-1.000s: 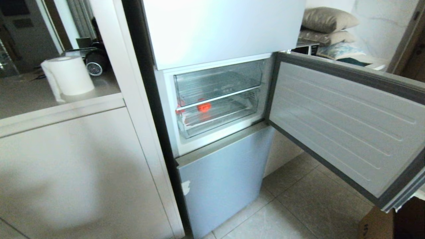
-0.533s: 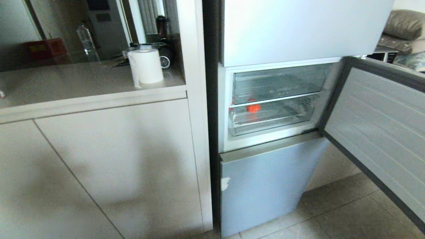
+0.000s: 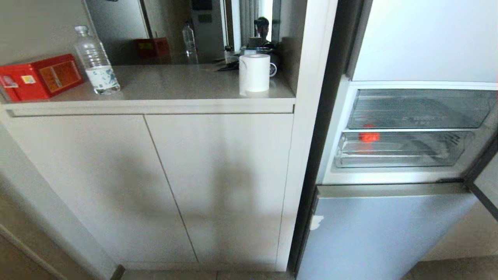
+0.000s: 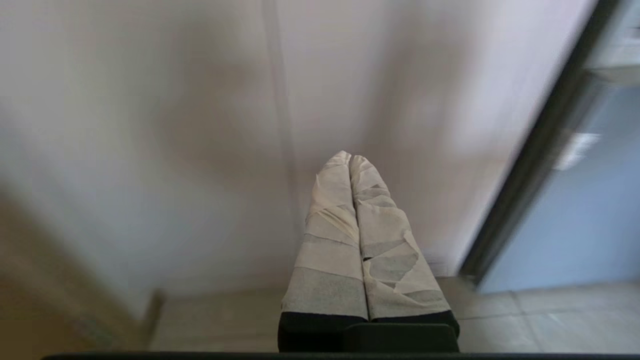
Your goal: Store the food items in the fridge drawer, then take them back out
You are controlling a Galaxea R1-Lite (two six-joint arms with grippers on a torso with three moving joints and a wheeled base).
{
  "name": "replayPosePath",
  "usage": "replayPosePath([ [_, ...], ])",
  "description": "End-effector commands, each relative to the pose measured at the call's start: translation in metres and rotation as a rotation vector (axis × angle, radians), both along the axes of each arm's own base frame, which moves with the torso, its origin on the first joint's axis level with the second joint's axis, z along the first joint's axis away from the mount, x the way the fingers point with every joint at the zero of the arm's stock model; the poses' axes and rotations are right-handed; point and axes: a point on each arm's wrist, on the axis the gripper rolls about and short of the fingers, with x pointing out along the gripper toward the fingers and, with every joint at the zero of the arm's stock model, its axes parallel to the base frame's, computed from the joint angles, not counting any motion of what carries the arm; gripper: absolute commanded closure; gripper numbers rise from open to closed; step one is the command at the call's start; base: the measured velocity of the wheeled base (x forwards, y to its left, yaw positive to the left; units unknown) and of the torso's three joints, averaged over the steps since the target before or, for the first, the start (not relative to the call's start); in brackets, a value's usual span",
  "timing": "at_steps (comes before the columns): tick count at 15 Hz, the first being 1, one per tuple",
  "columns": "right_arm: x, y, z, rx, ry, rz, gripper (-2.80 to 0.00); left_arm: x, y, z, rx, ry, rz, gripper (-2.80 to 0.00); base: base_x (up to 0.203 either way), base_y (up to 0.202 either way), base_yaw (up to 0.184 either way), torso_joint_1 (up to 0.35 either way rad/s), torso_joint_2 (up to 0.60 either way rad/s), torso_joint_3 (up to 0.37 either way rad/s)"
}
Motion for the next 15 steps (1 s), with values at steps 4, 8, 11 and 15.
replayPosePath([
  [4,0.0,0.0,-0.001,-0.072,0.008,0.007,0.0,0.0,0.0,0.0,0.0,0.001,0.0,0.0,0.001,0.0,0.024,-0.001,0.0,0.0],
  [8,-0.004,0.0,0.047,-0.003,-0.056,0.01,0.0,0.0,0.0,0.0,-0.002,0.001,0.0,0.0,0.0,0.0,0.0,0.0,0.0,0.0],
  [11,0.043,0.001,0.095,0.072,0.139,0.028,0.0,0.0,0.0,0.0,-0.002,0.001,0.0,0.0,0.0,0.0,0.0,0.0,0.0,0.0],
  [15,0.163,0.002,0.107,0.134,0.378,0.094,-2.8,0.0,0.0,0.0,-0.002,0.001,0.0,0.0,0.0,0.0,0.0,0.0,0.0,0.0],
])
